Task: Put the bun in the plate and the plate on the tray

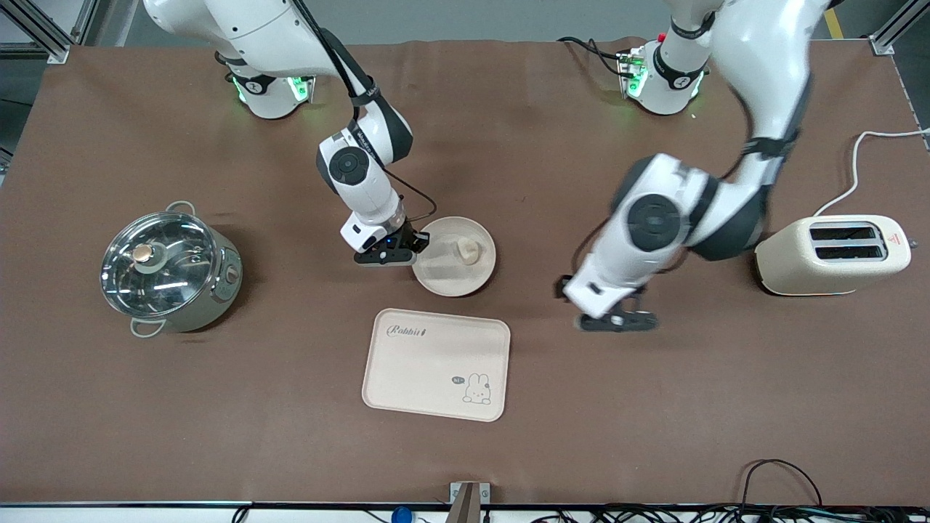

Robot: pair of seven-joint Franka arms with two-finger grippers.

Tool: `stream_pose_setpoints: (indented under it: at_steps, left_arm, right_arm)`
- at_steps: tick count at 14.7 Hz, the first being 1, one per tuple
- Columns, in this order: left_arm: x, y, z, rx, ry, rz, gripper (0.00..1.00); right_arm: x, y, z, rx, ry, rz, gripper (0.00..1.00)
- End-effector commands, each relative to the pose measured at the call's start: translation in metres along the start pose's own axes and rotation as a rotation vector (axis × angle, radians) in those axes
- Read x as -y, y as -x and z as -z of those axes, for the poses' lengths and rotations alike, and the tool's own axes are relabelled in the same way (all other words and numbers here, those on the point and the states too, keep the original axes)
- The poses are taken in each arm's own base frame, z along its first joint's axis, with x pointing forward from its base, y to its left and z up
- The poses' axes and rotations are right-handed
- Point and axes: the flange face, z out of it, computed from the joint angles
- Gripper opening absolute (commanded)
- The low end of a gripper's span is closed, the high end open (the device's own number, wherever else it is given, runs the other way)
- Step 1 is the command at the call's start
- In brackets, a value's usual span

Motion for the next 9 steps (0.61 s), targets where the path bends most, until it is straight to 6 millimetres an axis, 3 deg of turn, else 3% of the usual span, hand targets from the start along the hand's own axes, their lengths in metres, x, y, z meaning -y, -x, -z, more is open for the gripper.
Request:
stream_pose_setpoints:
  at_steps: [1,3,4,7,8,9]
  left_arm:
    - [0.052,0.002,0.044,0.0,-0.049,-0.097,1.0]
    - [0.083,0.006,0.083,-0.015,-0.068,-0.19,1.0]
    - [0.113,0.008,0.095,0.004,-0.072,-0.175,1.0]
    - [0.134,0.027,0.147,0.0,-0.089,-0.213,1.0]
    - [0.141,0.037,0.176,-0.01,-0.104,-0.214,1.0]
    - [0.149,0.045,0.191,0.013,-0.093,-0.211,1.0]
  right_arm:
    - [-0.006,0.004,-0.007,0.0,-0.001,-0.021,0.0]
    - [-0.005,0.002,-0.001,-0.003,-0.005,-0.027,0.0]
    - [-0.005,-0.001,0.006,-0.009,-0.011,-0.03,0.0]
    - [-0.002,-0.01,0.032,-0.021,-0.029,-0.04,0.0]
    - [-0.004,-0.015,0.038,-0.023,-0.039,-0.062,0.0]
    - [-0.004,-0.017,0.043,-0.029,-0.05,-0.076,0.0]
